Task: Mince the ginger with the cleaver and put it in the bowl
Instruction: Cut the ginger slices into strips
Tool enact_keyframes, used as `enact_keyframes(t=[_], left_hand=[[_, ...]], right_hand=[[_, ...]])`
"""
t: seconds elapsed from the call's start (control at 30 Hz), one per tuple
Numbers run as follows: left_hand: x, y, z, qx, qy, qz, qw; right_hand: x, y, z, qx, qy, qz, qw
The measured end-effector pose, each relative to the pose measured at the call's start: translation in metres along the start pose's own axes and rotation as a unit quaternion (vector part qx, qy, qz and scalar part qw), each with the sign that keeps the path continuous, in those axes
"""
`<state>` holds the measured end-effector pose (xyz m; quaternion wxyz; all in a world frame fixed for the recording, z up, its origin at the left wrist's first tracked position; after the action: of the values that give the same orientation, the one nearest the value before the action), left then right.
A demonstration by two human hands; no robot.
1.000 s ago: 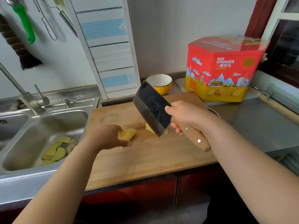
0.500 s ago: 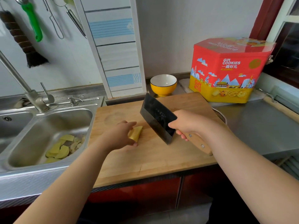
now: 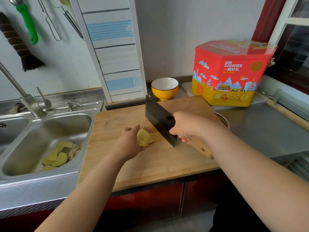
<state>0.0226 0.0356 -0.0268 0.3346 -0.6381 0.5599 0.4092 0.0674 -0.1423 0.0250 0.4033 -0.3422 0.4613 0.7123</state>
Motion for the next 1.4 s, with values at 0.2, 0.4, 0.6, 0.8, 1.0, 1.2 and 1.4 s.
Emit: enact_keyframes(t=[0.2,0.4,0.6,0.8,1.0,1.2,1.4], left_hand=[[0.006,0.006,-0.025,0.018,0.038,-0.102,0.994],[0.003,0.007,-0.016,0.028,-0.002,-0.127,0.991],[0.004,-0.004,-0.009,0.066,0.074,-0.078,0.992],[0.005,-0.003,-0.014,0.09,0.081,-0.089,0.989],[0.008,0.002,-0.02,0.096,0.056,-0.114,0.987],[0.01,0.004,-0.019,0.082,0.063,-0.13,0.986],[0.007,0.004,-0.012,0.064,0.049,-0.136,0.987]], right_hand=[[0.013,0.007,0.018,-0.042,0.02,0.018,0.999],[0.015,0.01,0.018,-0.053,0.04,0.012,0.998],[0.014,0.008,0.013,-0.054,0.028,0.008,0.998],[0.014,0.005,0.01,-0.053,0.011,0.017,0.998],[0.012,0.006,0.013,-0.064,0.026,0.025,0.997],[0.011,0.002,0.013,-0.072,0.012,0.042,0.996],[0.011,-0.002,0.019,-0.087,-0.003,0.048,0.995]])
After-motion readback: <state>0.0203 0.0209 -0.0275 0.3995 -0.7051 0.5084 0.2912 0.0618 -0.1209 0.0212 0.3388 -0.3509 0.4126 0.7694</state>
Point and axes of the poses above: each hand's wrist, its own y-axis away from the middle knuckle, its own x-axis out of the palm, z = x × y, the point moved 9 cm from there along -y, towards the middle knuckle, and after that the axes turned 6 degrees about x, right-handed, at the moved point
